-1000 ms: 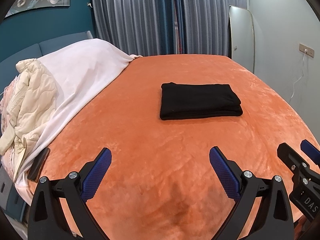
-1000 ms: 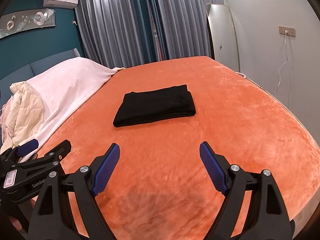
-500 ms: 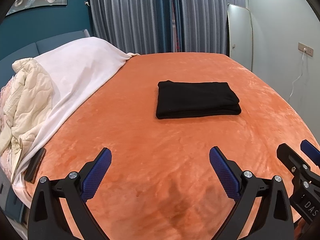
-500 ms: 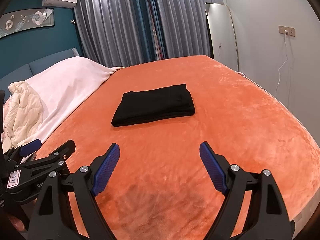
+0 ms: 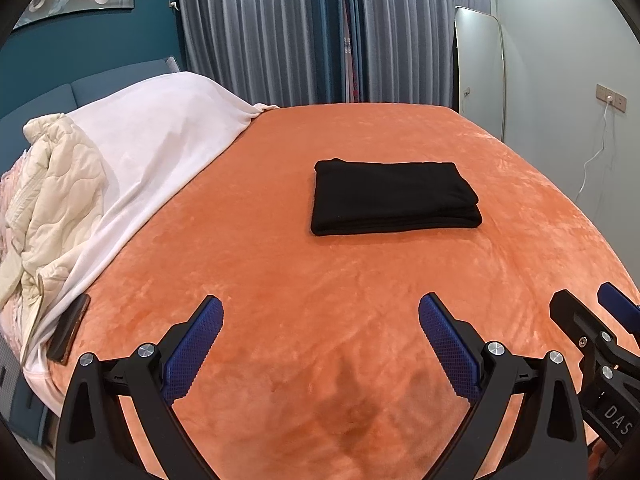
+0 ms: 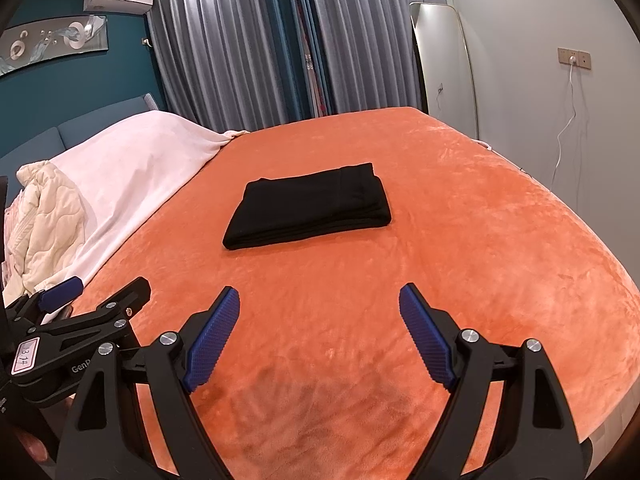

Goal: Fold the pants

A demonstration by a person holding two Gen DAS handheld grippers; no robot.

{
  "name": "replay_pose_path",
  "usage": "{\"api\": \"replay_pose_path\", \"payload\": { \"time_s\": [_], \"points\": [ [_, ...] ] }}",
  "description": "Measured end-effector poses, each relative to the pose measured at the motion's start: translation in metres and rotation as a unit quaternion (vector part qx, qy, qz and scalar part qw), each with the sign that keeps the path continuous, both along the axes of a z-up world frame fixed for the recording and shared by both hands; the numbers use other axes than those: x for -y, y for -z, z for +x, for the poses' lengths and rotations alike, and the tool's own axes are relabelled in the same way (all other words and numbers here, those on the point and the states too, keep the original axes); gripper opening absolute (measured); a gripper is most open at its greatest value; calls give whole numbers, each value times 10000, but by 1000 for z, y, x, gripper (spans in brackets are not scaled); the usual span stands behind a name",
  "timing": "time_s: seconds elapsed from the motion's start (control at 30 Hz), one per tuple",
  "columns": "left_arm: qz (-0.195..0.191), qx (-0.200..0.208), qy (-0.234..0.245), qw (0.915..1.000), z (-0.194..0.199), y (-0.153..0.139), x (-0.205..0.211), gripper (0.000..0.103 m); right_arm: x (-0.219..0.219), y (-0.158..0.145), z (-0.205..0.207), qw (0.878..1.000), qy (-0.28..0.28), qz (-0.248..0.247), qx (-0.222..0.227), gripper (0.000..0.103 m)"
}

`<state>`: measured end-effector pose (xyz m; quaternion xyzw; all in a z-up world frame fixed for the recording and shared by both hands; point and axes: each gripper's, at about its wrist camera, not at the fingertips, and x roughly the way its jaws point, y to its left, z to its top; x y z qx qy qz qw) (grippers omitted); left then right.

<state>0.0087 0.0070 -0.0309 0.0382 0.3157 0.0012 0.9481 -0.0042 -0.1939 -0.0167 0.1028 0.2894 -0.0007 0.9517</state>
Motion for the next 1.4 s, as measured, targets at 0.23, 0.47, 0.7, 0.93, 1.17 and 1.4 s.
{"api": "replay_pose_path", "payload": {
  "time_s": [0.23,0.47,0.7,0.93,1.17,1.4],
  "points": [
    [1,5,10,10000,0,0,0,97,0,0,0,10000,-6,-3,-4,80],
    [-2,-8,27,10000,0,0,0,97,0,1,0,10000,1,-2,-5,80],
    [68,22,8,10000,-1,0,0,97,-1,1,0,10000,5,2,-11,80],
    [-326,20,134,9994,-3,2,-2,96,-1,1,0,10000,12,4,-10,80],
    [-223,129,68,9996,-5,1,-2,96,1,3,-2,10000,11,11,-15,80],
    [-150,-6,84,9999,-10,2,-5,96,5,4,-4,10000,18,13,-17,80]
  ]
}}
